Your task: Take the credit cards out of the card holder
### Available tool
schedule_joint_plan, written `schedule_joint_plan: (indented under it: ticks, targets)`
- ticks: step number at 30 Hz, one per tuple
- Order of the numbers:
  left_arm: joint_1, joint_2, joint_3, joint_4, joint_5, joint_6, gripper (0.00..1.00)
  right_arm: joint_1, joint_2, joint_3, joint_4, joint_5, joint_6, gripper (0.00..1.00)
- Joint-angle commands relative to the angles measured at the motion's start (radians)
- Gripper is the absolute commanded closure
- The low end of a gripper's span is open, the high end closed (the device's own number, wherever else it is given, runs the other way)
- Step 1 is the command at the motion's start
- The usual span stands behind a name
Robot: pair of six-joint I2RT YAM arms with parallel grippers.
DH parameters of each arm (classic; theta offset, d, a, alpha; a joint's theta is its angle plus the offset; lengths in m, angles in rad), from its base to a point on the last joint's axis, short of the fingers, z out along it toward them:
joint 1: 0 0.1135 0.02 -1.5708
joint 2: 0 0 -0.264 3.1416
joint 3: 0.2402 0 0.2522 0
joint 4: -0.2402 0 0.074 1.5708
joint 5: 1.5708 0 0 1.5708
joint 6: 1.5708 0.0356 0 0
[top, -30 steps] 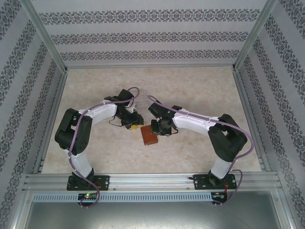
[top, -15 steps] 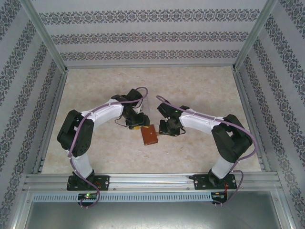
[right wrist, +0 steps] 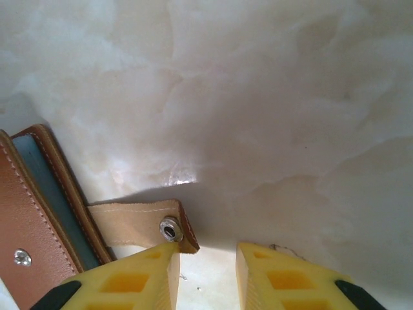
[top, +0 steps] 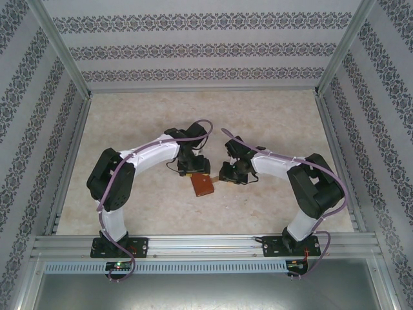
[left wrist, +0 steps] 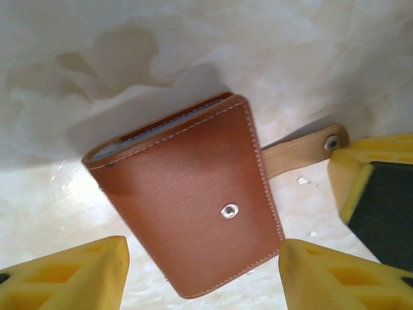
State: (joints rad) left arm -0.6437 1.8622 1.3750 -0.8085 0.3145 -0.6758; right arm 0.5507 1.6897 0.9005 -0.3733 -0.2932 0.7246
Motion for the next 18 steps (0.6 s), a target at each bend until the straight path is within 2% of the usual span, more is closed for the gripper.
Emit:
schedule_joint_plan:
  ticks: [1,10,18]
  targets:
    - [-0.018,0.012,0.027,-0.074,-0.060,-0.046,0.36,-0.016,-0.022,-0.034,0.130,-0.090,-0.037,0.70]
    - [-0.043,0.020,0.043,-0.093,-0.086,-0.074,0.34,-0.034,-0.014,-0.046,0.215,-0.149,-0.072,0.70]
    - [-0.053,0.029,0.049,-0.097,-0.091,-0.084,0.34,-0.053,0.005,-0.054,0.222,-0.148,-0.078,0.77]
